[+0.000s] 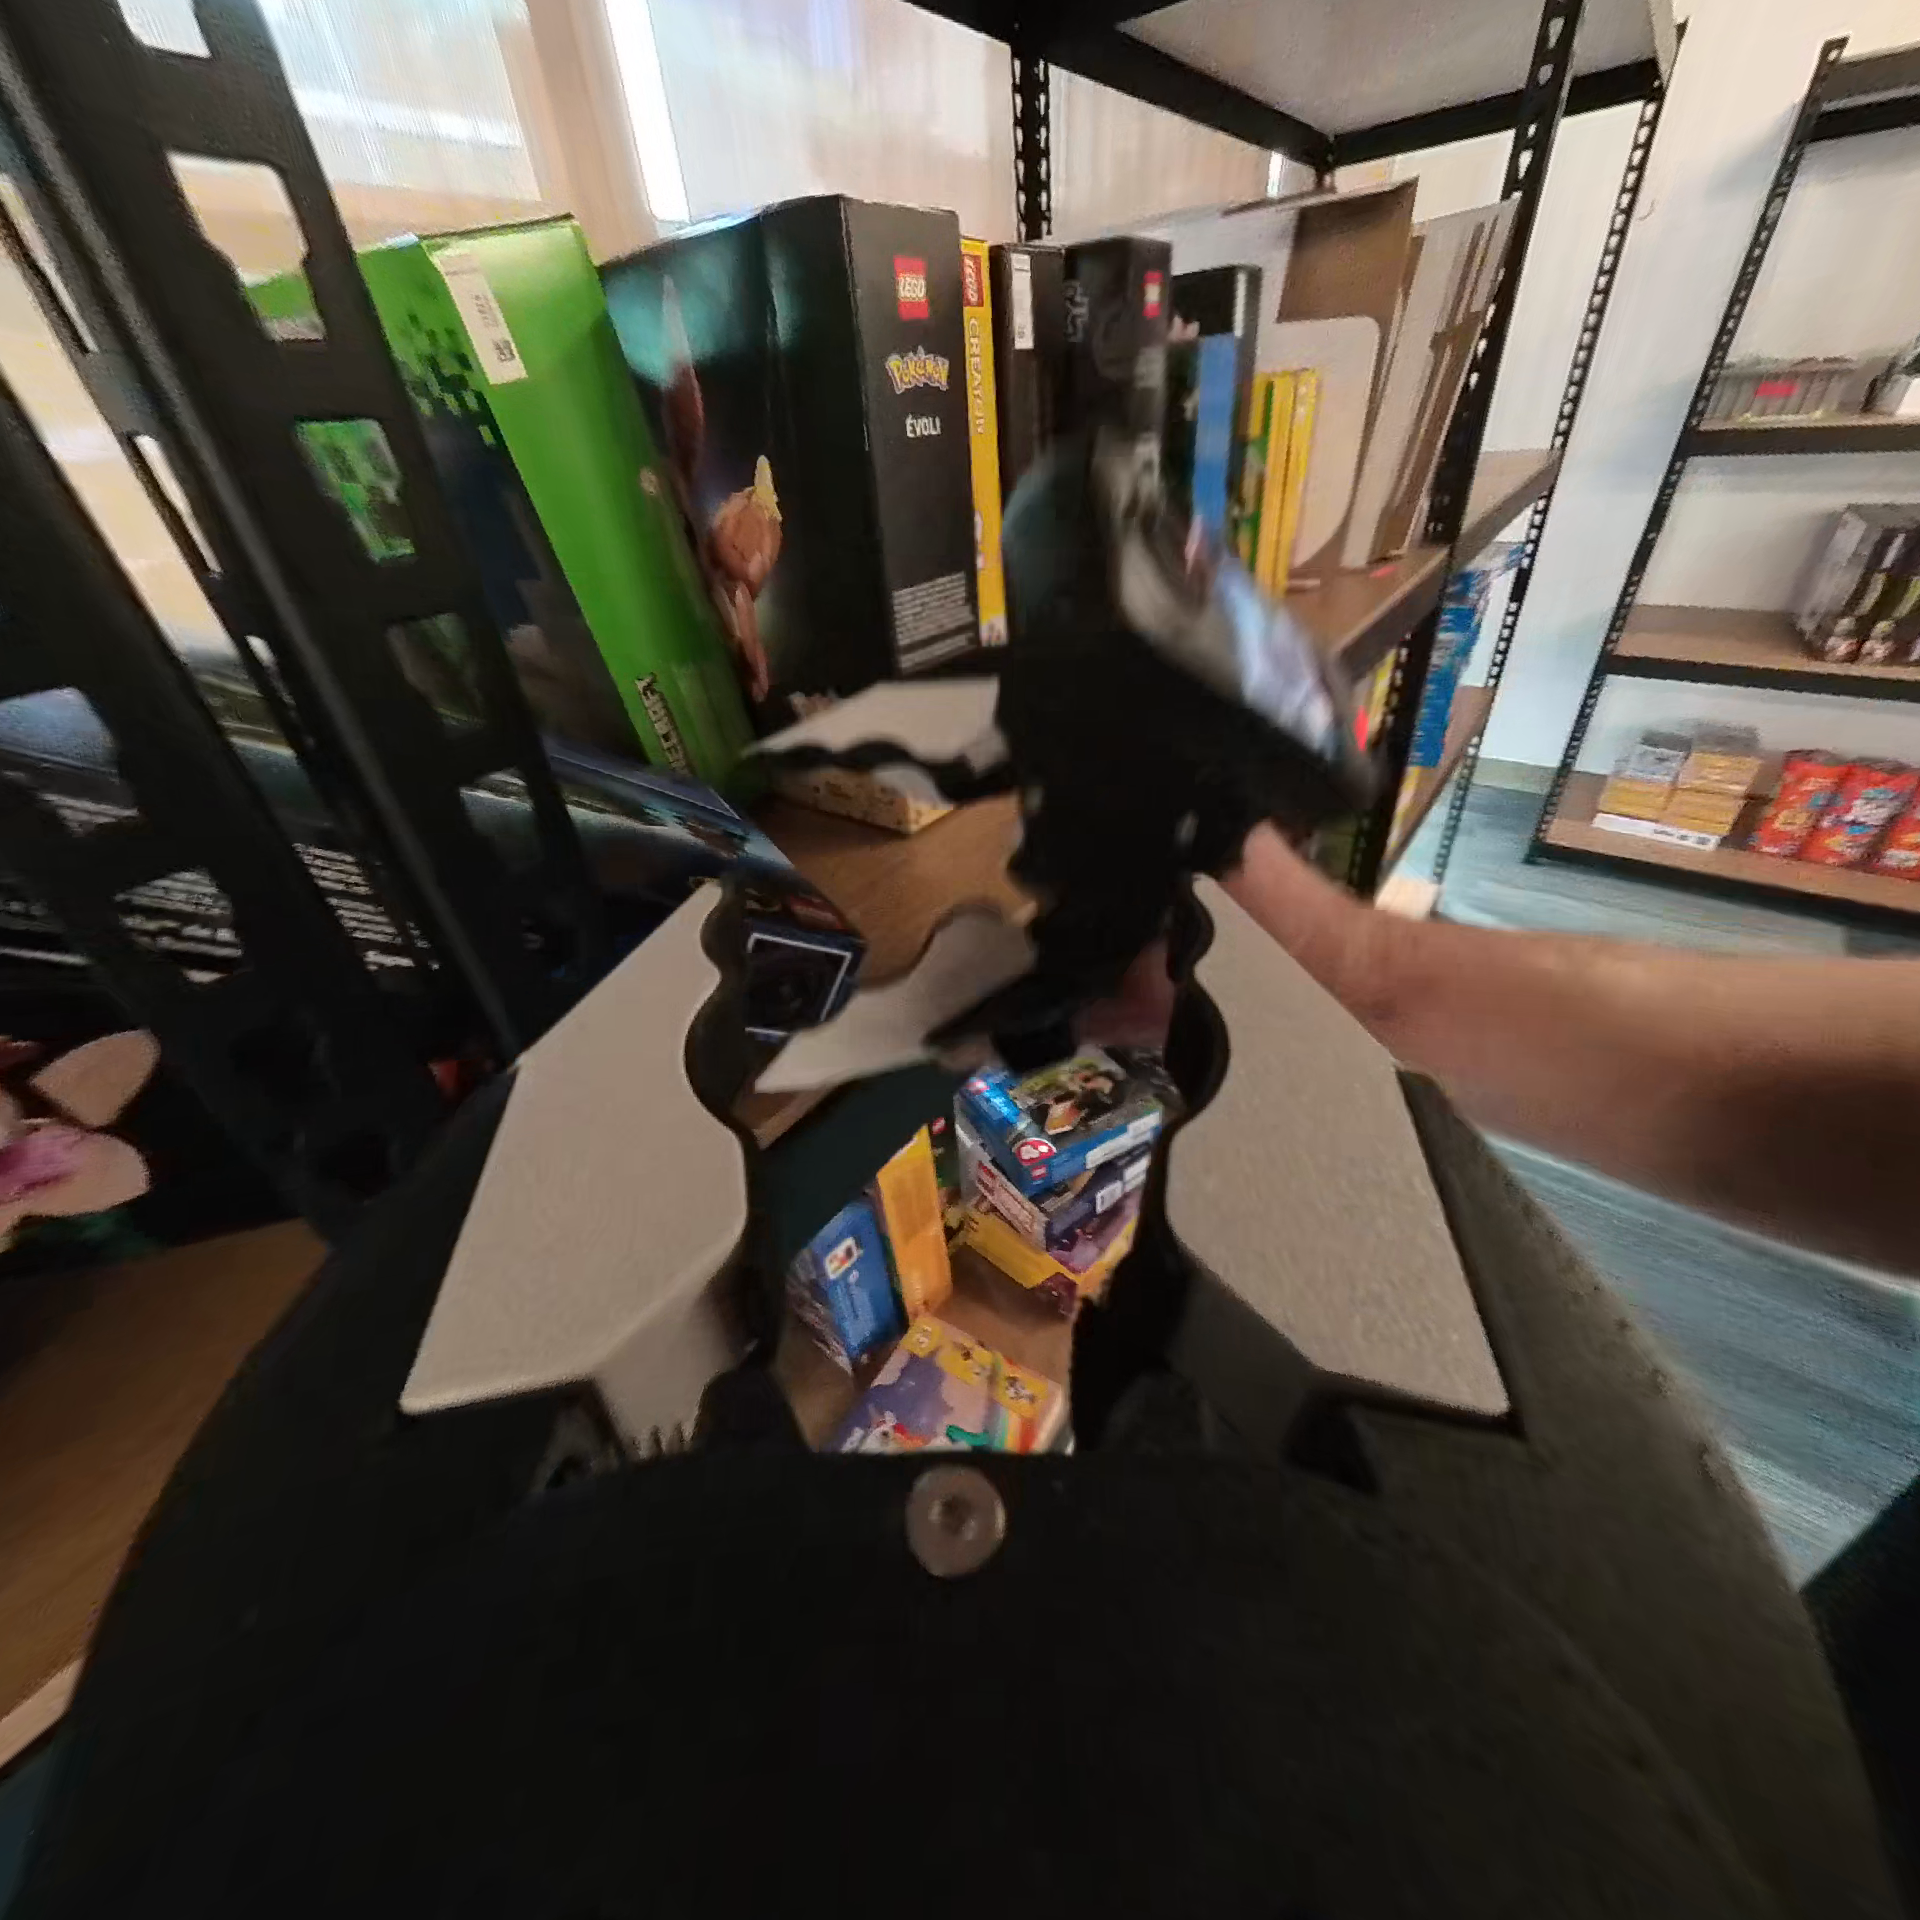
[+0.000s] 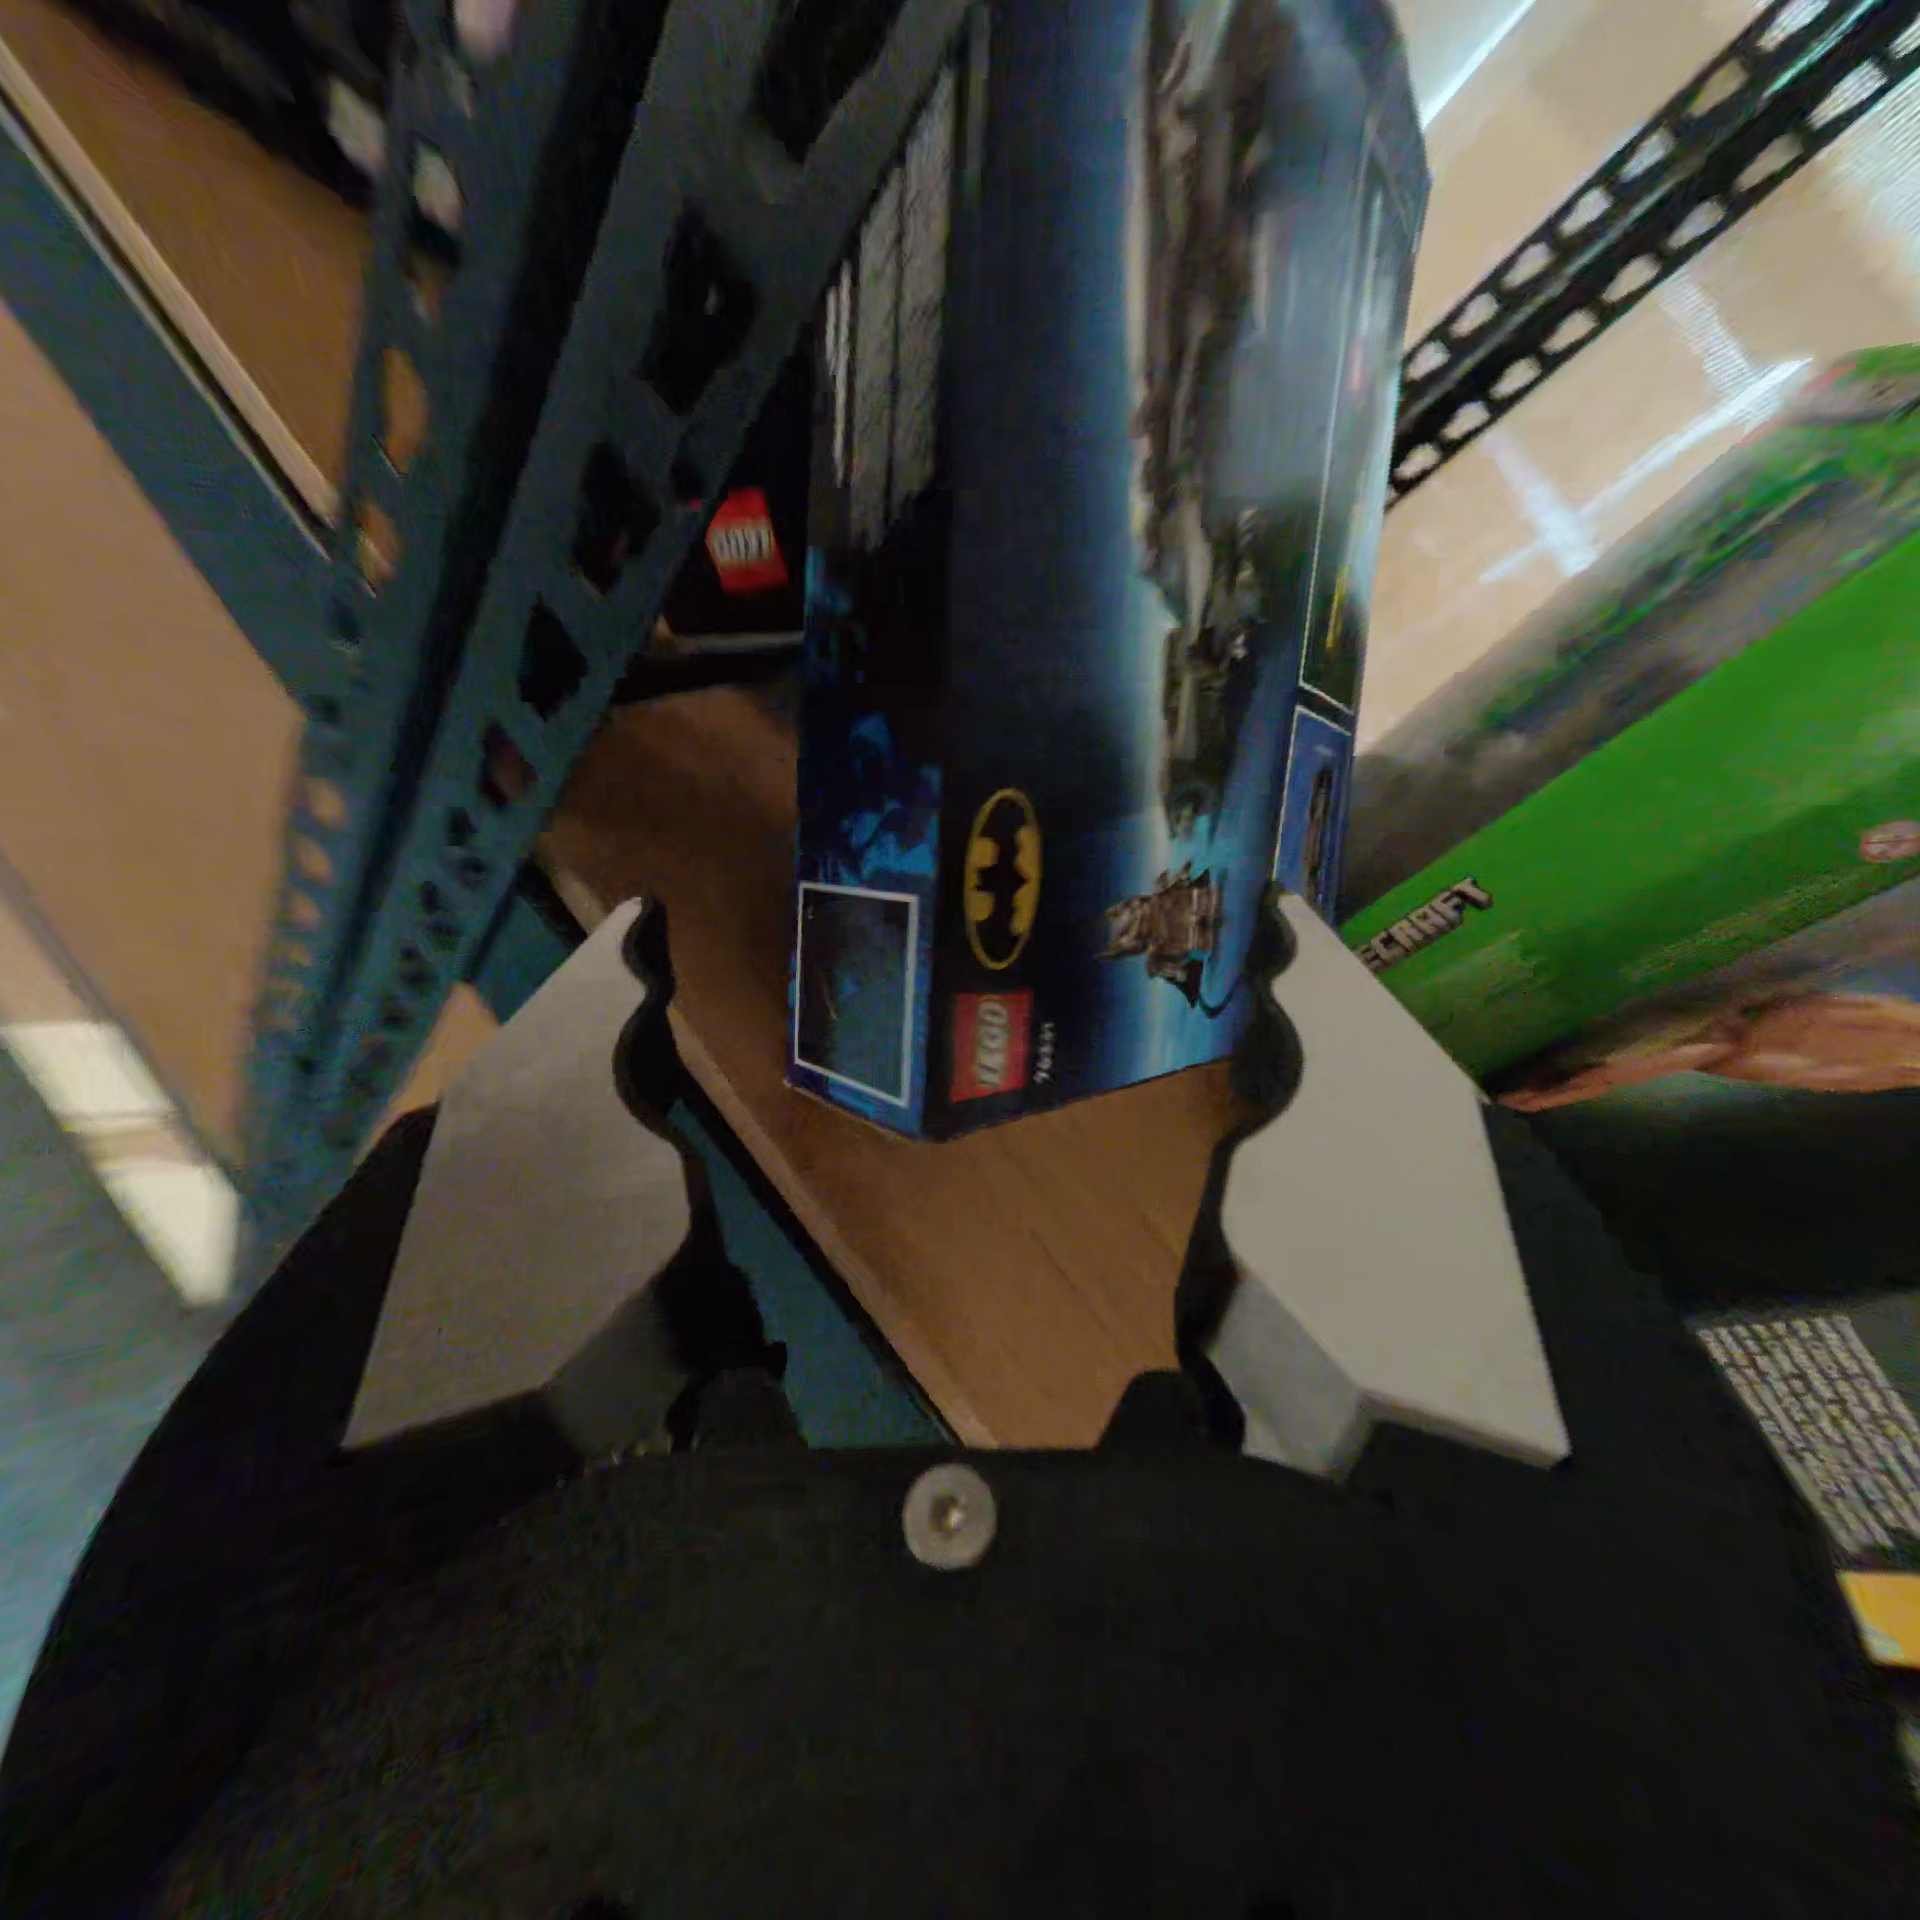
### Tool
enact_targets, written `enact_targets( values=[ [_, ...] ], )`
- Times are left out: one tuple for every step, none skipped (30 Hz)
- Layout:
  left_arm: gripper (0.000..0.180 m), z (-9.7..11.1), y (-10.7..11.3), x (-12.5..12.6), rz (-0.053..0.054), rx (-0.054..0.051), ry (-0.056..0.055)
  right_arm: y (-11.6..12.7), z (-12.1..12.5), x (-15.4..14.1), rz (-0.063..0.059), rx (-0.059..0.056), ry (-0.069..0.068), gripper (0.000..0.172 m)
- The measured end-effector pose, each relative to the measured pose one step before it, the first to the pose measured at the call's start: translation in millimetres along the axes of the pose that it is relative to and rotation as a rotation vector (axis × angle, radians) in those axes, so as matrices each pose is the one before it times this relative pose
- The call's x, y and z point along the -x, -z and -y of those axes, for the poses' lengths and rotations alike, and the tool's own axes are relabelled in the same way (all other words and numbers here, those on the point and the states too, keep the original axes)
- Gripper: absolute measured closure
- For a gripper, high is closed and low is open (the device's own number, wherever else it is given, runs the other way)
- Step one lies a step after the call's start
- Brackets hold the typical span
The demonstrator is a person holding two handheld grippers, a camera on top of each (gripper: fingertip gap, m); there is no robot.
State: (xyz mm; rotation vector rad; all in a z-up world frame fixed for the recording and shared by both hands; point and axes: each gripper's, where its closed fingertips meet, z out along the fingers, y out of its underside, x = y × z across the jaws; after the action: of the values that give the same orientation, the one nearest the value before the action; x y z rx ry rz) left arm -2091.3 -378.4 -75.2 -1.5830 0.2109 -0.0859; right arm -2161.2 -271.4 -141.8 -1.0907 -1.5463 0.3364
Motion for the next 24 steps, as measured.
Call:
enact_targets(
  values=[
    [0.102, 0.42, 1.8, 0.66, 0.0072, -0.0093, -0.0099, -9.34, -3.74, 1.16, -0.0882, 0.0001, 0.0524, 0.063],
    [0.102, -1.93, 0.12, -0.65, -0.0017, 0.0059, -0.0093, -8.03, -1.87, 0.22, -0.0739, 0.0039, 0.0389, 0.066],
    [0.102, -3.55, -0.58, -0.78, -0.0025, 0.0136, -0.011, -7.19, 0.08, 1.25, -0.041, 0.0107, 0.0204, 0.071],
    [0.102, -2.69, -0.25, -0.68, -0.0024, 0.0045, -0.013, -5.88, 2.52, 1.82, -0.0144, 0.0005, -0.0006, 0.072],
    [0.103, -2.13, 0.05, -1.09, -0.0057, 0.0024, -0.0104, -2.86, 7.53, 4.85, 0.0278, -0.0313, -0.0168, 0.07],
    [0.103, -2.27, 0.16, 0.11, 0.0012, 0.0082, -0.006, -2.61, 3.26, 4.85, 0.0356, -0.0026, -0.0102, 0.073],
    [0.103, -0.86, 0.65, 0.29, 0.0025, 0.0021, -0.0061, -1.51, 1.43, 0.18, 0.0061, 0.0082, -0.0117, 0.072],
    [0.103, 0.21, 1.32, 0.3, 0.0025, -0.0047, -0.0048, -0.02, 0.96, -0.32, 0.0013, 0.0013, -0.016, 0.08],
    [0.104, 0.67, 1.66, 0.05, 0.001, -0.0073, -0.0038, 0.81, 1.05, -1.0, 0.0005, -0.0132, -0.0242, 0.088],
    [0.105, -0.23, 1.31, -0.6, -0.0037, -0.0035, -0.0032, 3.24, 1.94, -7.45, -0.0307, -0.0244, -0.0186, 0.097],
    [0.106, -1.38, 0.79, -0.39, -0.0018, 0.0036, -0.0029, 1.59, -0.87, -4.7, -0.0027, -0.0103, 0.0063, 0.105],
    [0.106, -1.87, 0.36, -0.66, -0.0037, 0.0068, -0.0056, -0.07, -1.66, -2.21, 0.0089, 0.0057, -0.0221, 0.106],
    [0.107, -1.4, 0.18, -1.31, -0.0072, 0.0022, -0.0072, -0.9, -2.41, -1.28, 0.0016, 0.0151, 0.0079, 0.106],
    [0.107, -1.08, -0.47, -1.31, -0.0075, 0.0016, -0.007, 0.14, -1.58, -1.54, 0.0028, 0.0105, -0.002, 0.107],
    [0.107, -1.17, -0.94, -0.24, -0.0024, 0.0047, -0.0033, 1.38, 0.44, -2.33, 0.0092, -0.0089, -0.0294, 0.107],
    [0.107, -0.13, -1.05, -0.18, -0.0029, 0.0004, -0.0003, 2.27, 1.57, -2.8, 0.0024, -0.0184, -0.026, 0.108],
    [0.107, 0.78, -0.95, -0.32, -0.0033, -0.004, 0.0006, 2.22, 1.03, -2.81, -0.0011, -0.008, -0.0203, 0.111],
    [0.108, 1.26, -1.13, -0.63, -0.0032, -0.0071, 0.0008, 1.78, 0.05, -1.57, -0.0017, 0.0032, -0.0037, 0.112],
    [0.108, 1.11, -1.72, -1.47, -0.0066, -0.0068, 0.0003, 1.79, 0.22, -1.6, 0.0024, -0.0071, -0.0211, 0.113],
    [0.108, 0.02, -2.39, -2.31, -0.0087, -0.0007, -0.0021, 2.26, 0.14, -2.46, 0.0005, -0.012, -0.017, 0.114],
    [0.108, -1.02, -3.08, -2.19, -0.0074, 0.0038, -0.0046, 2.91, -0.35, -3.07, 0.0022, -0.0066, -0.0232, 0.114],
    [0.108, -0.79, -3.28, -2.79, -0.0104, 0.0018, -0.0047, 3.22, -0.05, -3.45, 0.0023, -0.0064, -0.0288, 0.114],
    [0.108, -0.55, -3.22, -3.15, -0.0105, 0.0014, -0.0051, 3.28, 0.51, -3.65, 0.0022, -0.0149, -0.0352, 0.115],
    [0.108, -0.3, -3.32, -3.17, -0.0097, 0.0007, -0.0039, 3.51, 0.47, -3.56, 0.0008, -0.0147, -0.032, 0.115]
  ],
)
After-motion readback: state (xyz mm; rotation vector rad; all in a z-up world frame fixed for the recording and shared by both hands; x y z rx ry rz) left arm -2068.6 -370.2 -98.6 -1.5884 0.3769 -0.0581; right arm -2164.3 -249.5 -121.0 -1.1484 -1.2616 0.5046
